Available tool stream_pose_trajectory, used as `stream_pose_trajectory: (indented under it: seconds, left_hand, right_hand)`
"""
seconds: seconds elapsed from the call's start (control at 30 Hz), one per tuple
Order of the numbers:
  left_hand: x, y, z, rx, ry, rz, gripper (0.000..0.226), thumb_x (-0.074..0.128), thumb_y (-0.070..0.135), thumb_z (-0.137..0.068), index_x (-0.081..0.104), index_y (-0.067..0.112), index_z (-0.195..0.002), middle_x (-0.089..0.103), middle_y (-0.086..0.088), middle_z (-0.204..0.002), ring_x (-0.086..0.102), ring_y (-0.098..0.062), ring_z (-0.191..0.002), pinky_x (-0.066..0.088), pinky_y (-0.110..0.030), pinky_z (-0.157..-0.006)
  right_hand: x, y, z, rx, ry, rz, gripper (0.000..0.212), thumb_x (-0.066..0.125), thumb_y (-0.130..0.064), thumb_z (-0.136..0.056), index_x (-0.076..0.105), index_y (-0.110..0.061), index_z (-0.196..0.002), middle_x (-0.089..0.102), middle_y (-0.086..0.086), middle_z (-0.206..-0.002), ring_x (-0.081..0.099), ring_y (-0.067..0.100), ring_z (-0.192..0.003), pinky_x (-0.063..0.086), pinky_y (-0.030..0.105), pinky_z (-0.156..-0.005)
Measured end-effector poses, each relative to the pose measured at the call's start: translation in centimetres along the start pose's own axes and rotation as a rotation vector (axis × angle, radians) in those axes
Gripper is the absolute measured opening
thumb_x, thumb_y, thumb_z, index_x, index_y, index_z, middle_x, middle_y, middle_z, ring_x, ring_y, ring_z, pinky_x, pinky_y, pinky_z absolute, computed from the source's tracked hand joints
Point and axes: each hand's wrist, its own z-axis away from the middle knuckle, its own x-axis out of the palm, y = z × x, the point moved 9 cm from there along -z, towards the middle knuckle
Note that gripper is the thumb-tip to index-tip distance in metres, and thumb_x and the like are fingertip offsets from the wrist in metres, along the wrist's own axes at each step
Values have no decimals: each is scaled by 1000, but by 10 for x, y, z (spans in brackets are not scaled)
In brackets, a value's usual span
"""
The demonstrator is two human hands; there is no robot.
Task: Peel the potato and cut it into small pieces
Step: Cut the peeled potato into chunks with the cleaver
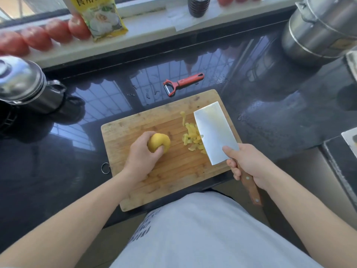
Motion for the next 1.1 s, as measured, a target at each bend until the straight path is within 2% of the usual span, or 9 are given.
stream_pose_trajectory:
  seconds: [0.1, 0.17, 0.23, 0.33, 0.4, 0.57, 0.77, 1.0, 1.1]
  left_hand:
    - [33, -21, 35, -597, -195, 799, 26, 66, 18, -103, 62, 16, -128, 67, -6, -128, 69, -22, -113, 63, -35, -83]
    - [41, -26, 52, -718, -203, 936, 26, 65, 14, -103, 63, 10, -128, 67, -10, -129, 68, -27, -117, 64, -37, -84]
    - [38, -38, 58, -726, -123, 845, 30, 68, 18, -102, 63, 12, -132, 67, -6, -126, 68, -24, -114, 65, -39, -86]
    - [17, -44, 56, -617, 3, 364, 38, 69, 36, -100, 64, 22, -135, 68, 5, -118, 66, -18, -106, 60, -40, -90]
    - [13, -46, 57, -581, 24, 235, 38, 62, 41, -103, 67, 21, -134, 67, 5, -117, 66, -19, -102, 55, -33, -81]
    - [19, -76, 78, -778, 136, 678, 32, 54, 22, -109, 61, 18, -139, 62, -7, -134, 67, -26, -113, 61, -32, -77]
    - [19, -80, 90, -748, 212, 769, 19, 64, 20, -104, 65, 21, -123, 69, -7, -122, 73, -23, -105, 61, -32, -83]
    - [21, -73, 91, -691, 195, 765, 22, 66, 20, -103, 64, 22, -125, 69, -1, -118, 71, -17, -107, 62, -34, -92]
    - [19, -72, 91, -673, 197, 734, 21, 65, 22, -103, 66, 24, -124, 70, 1, -115, 71, -17, -104, 62, -39, -93]
  right_hand:
    - [5, -1, 0, -14, -16, 13, 22, 55, -38, -103, 63, -25, -120, 47, 4, -65, 38, 16, -48, 43, 32, -49]
    - [13, -1, -1, -15, -40, 41, 21, 54, -37, -104, 64, -26, -118, 47, 4, -65, 37, 17, -48, 43, 33, -49]
    - [24, -3, -3, -20, -61, 79, 20, 52, -36, -104, 65, -26, -115, 47, 4, -65, 38, 17, -48, 42, 33, -50]
    - [41, -7, -8, -50, -71, 94, 20, 51, -33, -105, 66, -20, -112, 48, 4, -63, 38, 17, -46, 41, 31, -46]
    - [52, -10, -13, -76, -59, 84, 25, 51, -31, -105, 63, -9, -111, 49, 5, -61, 39, 18, -43, 40, 30, -43]
    - [86, -21, -18, -176, -30, 113, 30, 49, -30, -106, 56, -3, -93, 53, 8, -62, 48, 22, -41, 39, 28, -44]
    - [130, -25, -19, -247, 29, 221, 33, 48, -31, -104, 51, -8, -80, 57, 7, -57, 55, 23, -42, 43, 31, -50]
    - [148, -23, -22, -249, 81, 328, 34, 46, -35, -101, 53, -6, -84, 58, 2, -57, 58, 21, -44, 52, 43, -53]
    - [147, -21, -23, -228, 106, 290, 36, 48, -34, -101, 54, -2, -86, 57, 4, -60, 55, 20, -44, 49, 36, -47]
